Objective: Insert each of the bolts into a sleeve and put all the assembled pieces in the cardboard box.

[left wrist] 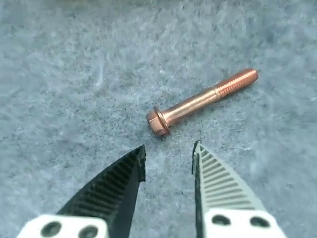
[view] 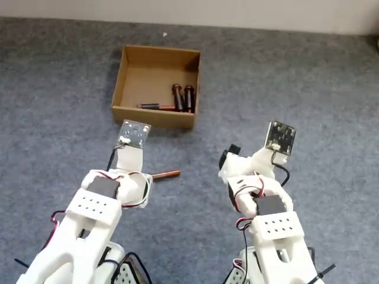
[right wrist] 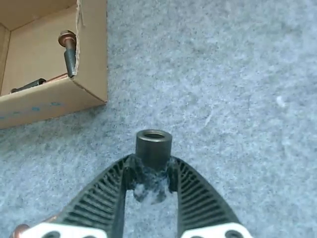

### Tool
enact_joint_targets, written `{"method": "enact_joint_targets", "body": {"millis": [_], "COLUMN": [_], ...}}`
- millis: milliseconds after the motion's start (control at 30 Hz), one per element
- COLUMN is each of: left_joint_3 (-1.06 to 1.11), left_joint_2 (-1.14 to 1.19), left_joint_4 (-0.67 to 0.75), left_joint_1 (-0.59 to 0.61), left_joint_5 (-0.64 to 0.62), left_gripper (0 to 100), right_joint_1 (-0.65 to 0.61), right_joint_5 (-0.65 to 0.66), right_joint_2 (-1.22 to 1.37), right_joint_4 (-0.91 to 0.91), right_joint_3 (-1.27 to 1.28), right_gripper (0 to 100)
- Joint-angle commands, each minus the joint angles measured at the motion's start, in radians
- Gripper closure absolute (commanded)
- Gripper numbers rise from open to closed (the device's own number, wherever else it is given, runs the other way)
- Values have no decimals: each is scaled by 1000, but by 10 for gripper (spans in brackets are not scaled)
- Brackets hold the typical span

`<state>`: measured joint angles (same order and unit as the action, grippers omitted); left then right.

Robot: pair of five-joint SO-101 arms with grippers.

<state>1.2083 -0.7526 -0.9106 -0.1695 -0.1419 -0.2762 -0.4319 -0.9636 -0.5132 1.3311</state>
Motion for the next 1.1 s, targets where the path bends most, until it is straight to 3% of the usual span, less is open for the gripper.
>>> {"method": "enact_joint_targets", "body": {"millis": [0, 200, 567, 867, 1067], "left_joint_3": [-53, -105, -377, -440, -318], "left_joint_2": [77, 209, 424, 300, 105], "left_joint_4": [66, 110, 109, 101, 80], "left_joint_1": [-10, 12, 234, 255, 159], "left_joint_5": [26, 49, 106, 98, 98], "left_gripper": [825, 825, 825, 828, 955], "right_joint_1": [12, 12, 12, 12, 12], "right_joint_5": [6, 6, 8, 8, 8], "right_joint_2": [-27, -27, -27, -27, -27], "right_joint_4": [30, 30, 30, 30, 30], "right_joint_3": [-5, -2, -2, -2, -2], "right_gripper": [995, 995, 995, 995, 995]}}
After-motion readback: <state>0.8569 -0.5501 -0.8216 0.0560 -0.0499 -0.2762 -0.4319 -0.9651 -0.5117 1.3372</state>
